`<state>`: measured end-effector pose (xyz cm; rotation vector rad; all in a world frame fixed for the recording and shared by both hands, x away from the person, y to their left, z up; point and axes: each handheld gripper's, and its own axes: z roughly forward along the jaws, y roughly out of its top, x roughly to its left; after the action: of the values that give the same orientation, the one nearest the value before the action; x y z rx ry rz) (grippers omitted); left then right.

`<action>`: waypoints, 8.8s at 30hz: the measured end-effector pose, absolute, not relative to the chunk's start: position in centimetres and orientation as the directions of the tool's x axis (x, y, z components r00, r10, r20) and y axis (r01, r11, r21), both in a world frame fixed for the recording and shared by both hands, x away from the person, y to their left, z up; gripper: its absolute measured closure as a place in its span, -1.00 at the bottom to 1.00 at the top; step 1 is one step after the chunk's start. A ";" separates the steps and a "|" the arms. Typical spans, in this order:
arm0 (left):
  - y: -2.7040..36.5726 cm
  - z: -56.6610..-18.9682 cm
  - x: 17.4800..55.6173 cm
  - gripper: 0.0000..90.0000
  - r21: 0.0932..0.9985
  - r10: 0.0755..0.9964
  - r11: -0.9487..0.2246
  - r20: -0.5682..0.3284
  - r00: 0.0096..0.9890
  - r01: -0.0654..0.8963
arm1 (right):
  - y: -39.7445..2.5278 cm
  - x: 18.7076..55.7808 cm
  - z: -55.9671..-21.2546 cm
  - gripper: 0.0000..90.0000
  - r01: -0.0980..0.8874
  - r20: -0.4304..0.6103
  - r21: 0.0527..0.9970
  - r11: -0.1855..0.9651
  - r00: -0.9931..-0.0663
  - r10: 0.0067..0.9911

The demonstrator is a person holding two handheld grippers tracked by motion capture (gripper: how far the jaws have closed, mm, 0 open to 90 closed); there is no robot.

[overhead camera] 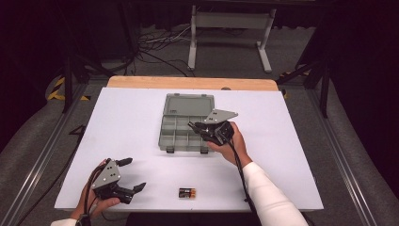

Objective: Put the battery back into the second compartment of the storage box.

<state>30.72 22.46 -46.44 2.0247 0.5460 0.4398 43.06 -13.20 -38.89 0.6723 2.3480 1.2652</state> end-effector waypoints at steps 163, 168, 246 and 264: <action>22.0 -46.0 30.9 -0.90 0.875 0.514 -0.456 0.109 0.851 0.164 | -13.4 34.8 -40.6 -0.69 0.163 -0.132 0.845 0.509 -0.859 0.494; 22.0 -46.0 30.9 -0.91 0.873 0.512 -0.459 0.110 0.852 0.163 | -13.2 34.1 -41.0 -0.69 0.161 -0.129 0.836 0.525 -0.872 0.473; 21.7 -46.2 30.9 -0.91 0.861 0.498 -0.482 0.114 0.860 0.165 | -11.3 32.6 -45.8 0.73 0.153 -0.039 0.708 0.689 -0.966 0.254; 22.0 -46.0 30.9 -0.92 0.864 0.494 -0.477 0.115 0.862 0.158 | -12.1 32.9 -44.9 0.73 0.150 -0.074 0.723 0.674 -0.954 0.291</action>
<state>30.87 21.97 -46.00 2.0581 0.4741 0.4339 32.92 -12.14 -44.93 0.3598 2.7038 1.1442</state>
